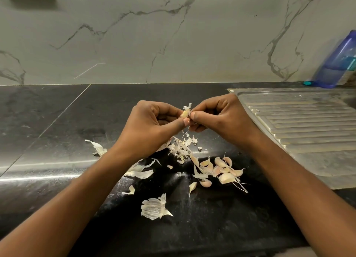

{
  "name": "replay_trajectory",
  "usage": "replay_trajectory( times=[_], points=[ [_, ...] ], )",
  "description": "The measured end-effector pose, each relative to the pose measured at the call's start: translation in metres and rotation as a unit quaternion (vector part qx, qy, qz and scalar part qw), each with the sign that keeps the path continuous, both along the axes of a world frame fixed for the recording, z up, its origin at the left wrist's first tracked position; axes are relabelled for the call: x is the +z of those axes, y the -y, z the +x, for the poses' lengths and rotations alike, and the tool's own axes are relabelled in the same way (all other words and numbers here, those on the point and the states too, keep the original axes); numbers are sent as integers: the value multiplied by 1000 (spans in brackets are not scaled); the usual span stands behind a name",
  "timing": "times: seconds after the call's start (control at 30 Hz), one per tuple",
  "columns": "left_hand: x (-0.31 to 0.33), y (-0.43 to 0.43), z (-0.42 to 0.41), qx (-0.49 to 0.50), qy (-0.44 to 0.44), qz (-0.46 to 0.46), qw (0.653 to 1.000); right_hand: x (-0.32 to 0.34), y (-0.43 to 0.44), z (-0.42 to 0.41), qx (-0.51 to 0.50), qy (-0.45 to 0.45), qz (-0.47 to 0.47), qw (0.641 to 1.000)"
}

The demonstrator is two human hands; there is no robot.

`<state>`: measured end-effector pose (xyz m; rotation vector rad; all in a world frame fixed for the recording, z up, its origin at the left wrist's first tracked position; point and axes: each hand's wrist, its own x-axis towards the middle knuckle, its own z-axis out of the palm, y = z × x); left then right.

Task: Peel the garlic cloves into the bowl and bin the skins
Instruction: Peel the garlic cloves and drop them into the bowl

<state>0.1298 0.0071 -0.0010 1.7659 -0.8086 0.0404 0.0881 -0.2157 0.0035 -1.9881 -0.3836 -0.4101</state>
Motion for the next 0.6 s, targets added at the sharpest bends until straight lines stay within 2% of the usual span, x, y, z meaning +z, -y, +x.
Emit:
replay_trajectory(
  times=[0.33,0.43,0.5,0.6],
  points=[
    [1,0,-1,25,62,8,998,-2,0,1,-18,25,-1,1000],
    [1,-2,0,30,62,0,998,2,5,1,-53,37,29,998],
    [2,-2,1,31,52,-15,998,7,13,0,-64,26,54,996],
    [2,-2,1,34,45,-32,998,8,12,-2,-30,-9,22,999]
  ],
)
